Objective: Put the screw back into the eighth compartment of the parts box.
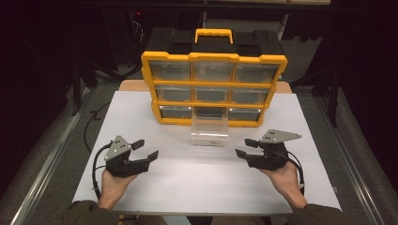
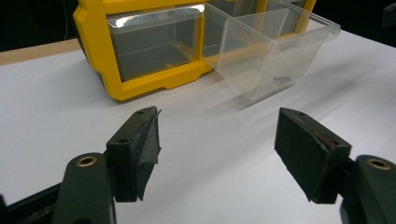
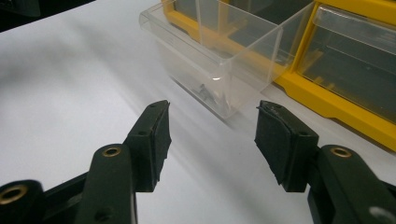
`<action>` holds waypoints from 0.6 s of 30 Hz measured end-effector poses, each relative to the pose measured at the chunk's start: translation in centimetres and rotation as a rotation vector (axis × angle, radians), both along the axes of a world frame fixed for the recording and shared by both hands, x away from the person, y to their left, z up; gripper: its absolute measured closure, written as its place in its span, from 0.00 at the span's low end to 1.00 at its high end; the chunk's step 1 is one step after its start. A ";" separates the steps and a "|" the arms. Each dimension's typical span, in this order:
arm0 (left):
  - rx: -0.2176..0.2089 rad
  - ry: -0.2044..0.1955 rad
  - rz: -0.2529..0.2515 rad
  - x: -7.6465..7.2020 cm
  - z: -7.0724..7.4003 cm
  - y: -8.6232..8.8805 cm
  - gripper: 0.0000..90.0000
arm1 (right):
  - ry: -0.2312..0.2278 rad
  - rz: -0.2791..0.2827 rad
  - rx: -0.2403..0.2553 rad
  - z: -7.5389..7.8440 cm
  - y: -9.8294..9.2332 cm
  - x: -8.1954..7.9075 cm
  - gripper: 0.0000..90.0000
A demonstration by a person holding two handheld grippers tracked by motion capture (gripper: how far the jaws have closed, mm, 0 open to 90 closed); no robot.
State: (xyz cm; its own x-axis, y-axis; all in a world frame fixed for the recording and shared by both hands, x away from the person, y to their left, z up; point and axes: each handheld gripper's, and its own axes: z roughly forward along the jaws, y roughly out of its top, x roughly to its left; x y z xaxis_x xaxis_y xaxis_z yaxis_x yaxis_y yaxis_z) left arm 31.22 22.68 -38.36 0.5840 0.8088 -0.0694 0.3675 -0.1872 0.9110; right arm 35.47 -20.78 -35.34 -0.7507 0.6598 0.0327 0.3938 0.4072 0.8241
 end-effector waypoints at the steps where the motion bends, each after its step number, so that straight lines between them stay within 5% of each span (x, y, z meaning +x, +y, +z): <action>1: -0.002 -0.001 0.002 0.0 0.0 0.0 0.35 | -0.004 0.001 0.002 -0.2 -0.1 -0.1 0.52; 18: -0.012 0.005 0.002 0.1 0.0 0.1 0.35 | 0.032 -0.018 0.046 -2.1 -1.5 -0.1 0.46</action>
State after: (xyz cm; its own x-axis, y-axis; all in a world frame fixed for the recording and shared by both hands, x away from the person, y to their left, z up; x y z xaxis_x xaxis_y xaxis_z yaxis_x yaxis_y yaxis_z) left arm 31.27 22.82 -38.36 0.5819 0.8091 -0.0819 0.3727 -0.1758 0.9111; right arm 35.40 -22.23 -37.43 -0.7366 0.6708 0.0869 0.4270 0.3615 0.8289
